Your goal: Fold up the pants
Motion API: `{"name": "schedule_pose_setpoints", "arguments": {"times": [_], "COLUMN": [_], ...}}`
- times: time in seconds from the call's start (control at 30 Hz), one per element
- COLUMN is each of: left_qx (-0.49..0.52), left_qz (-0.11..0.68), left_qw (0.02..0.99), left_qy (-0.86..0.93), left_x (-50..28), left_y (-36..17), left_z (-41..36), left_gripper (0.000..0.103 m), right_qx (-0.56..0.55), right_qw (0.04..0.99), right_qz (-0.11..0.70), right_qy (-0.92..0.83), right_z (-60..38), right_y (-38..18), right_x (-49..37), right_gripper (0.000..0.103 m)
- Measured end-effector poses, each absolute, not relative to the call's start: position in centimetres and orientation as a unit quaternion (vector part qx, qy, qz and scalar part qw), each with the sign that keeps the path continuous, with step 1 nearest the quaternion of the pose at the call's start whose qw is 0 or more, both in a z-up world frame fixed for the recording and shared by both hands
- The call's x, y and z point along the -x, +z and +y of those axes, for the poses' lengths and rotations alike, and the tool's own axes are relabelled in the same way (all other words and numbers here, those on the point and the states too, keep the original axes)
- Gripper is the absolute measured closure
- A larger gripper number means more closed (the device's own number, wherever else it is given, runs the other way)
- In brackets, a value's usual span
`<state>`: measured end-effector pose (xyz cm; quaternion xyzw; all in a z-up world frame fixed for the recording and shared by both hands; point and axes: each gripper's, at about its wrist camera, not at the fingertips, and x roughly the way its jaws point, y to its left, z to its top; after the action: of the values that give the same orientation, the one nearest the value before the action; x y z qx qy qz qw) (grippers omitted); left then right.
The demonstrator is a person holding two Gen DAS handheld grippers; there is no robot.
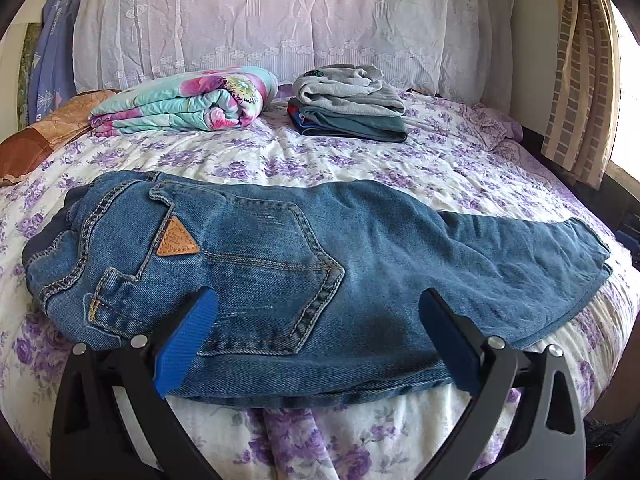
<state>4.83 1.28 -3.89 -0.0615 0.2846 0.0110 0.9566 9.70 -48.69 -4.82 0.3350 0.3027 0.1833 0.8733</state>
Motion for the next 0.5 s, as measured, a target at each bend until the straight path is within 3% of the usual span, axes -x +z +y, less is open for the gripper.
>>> {"name": "schedule_pose_setpoints", "arguments": {"times": [0.07, 0.17, 0.23, 0.33, 0.4, 0.5], "left_qx": [0.062, 0.063, 0.063, 0.064, 0.064, 0.064], "left_qz": [0.284, 0.283, 0.283, 0.282, 0.282, 0.282], "left_qw": [0.957, 0.957, 0.957, 0.957, 0.957, 0.957], "left_qy": [0.01, 0.008, 0.008, 0.008, 0.007, 0.007], "left_x": [-4.8, -4.8, -4.8, -4.7, -4.8, -4.7], "left_y": [-3.9, -3.8, -3.8, -3.8, -3.8, -3.8], "left_z": [1.3, 1.4, 1.3, 1.4, 1.3, 1.4], "left_gripper": [0.005, 0.005, 0.005, 0.005, 0.005, 0.005], "right_qx": [-0.337, -0.371, -0.396, -0.352, -0.329, -0.355], "right_qw": [0.857, 0.839, 0.827, 0.836, 0.832, 0.82], "right_qz": [0.353, 0.365, 0.363, 0.377, 0.401, 0.415], "right_qy": [0.163, 0.16, 0.165, 0.188, 0.196, 0.175], "right_z": [-48.9, -50.4, -51.0, -50.0, -49.0, -48.9], "right_y": [-7.7, -9.7, -9.0, -6.9, -6.3, -7.3], "right_x": [-11.4, -11.5, -10.5, -9.0, -8.2, -7.8], "right_gripper": [0.053, 0.082, 0.08, 0.057, 0.024, 0.022]}}
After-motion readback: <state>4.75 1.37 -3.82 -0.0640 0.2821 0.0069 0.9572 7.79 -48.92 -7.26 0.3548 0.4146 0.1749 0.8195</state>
